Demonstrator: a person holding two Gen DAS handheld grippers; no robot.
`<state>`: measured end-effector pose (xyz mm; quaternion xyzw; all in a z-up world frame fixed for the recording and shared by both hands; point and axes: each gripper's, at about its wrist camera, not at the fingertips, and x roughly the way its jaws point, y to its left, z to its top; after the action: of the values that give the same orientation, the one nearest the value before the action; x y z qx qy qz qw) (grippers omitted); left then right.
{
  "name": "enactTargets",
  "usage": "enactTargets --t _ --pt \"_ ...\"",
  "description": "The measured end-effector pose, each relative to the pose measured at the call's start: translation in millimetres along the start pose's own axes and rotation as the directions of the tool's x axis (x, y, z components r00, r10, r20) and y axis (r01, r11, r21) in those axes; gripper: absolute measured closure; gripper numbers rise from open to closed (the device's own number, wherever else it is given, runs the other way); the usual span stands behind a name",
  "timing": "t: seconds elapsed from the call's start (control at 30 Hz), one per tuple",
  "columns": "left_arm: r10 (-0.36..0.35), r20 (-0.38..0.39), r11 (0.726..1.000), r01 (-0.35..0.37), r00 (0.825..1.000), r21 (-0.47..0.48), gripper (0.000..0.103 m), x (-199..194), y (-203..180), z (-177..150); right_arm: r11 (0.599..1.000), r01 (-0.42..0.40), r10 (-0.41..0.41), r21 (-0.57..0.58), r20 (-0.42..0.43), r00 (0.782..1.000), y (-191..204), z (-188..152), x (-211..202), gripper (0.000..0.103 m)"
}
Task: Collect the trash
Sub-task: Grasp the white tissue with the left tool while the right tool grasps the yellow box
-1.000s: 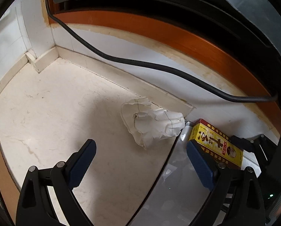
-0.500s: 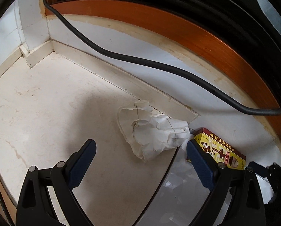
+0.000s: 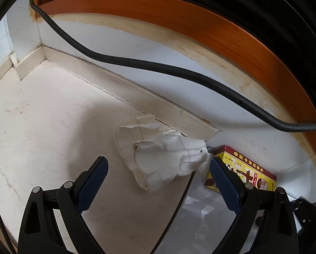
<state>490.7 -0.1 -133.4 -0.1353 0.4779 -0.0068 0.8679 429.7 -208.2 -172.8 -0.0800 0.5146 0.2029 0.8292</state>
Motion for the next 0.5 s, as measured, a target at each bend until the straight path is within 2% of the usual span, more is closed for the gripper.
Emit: enactTargets --t 0.07,0.17,0.23,0.33,0.4,0.5 --pt "-0.003 -0.002 1.0 0.003 1.0 0.003 0.007 3 0 1 0.999 -0.051 0.051 0.011 0.003 0.999 1 -1 0 0.054" --pt "-0.005 -0.006 1.0 0.005 1.0 0.005 0.007 7 0 1 0.996 -0.085 0.084 0.02 0.048 0.995 4 -1 5 0.058" --pt "-0.009 -0.006 1.0 0.009 1.0 0.006 0.007 9 1 2 0.993 -0.11 0.107 0.033 0.065 0.992 5 -2 5 0.065" --pt "-0.013 0.002 1.0 0.013 1.0 0.002 0.007 9 5 3 0.988 -0.152 0.153 -0.011 0.107 0.983 14 -4 -1 0.069" --pt "-0.022 0.008 1.0 0.022 1.0 -0.003 0.007 8 5 1 0.986 -0.145 0.154 -0.08 0.122 0.98 16 -8 -17 0.069" --pt "-0.028 0.013 1.0 0.028 1.0 -0.004 0.007 8 7 1 0.985 -0.099 0.115 -0.143 0.109 0.987 26 -12 -21 0.069"
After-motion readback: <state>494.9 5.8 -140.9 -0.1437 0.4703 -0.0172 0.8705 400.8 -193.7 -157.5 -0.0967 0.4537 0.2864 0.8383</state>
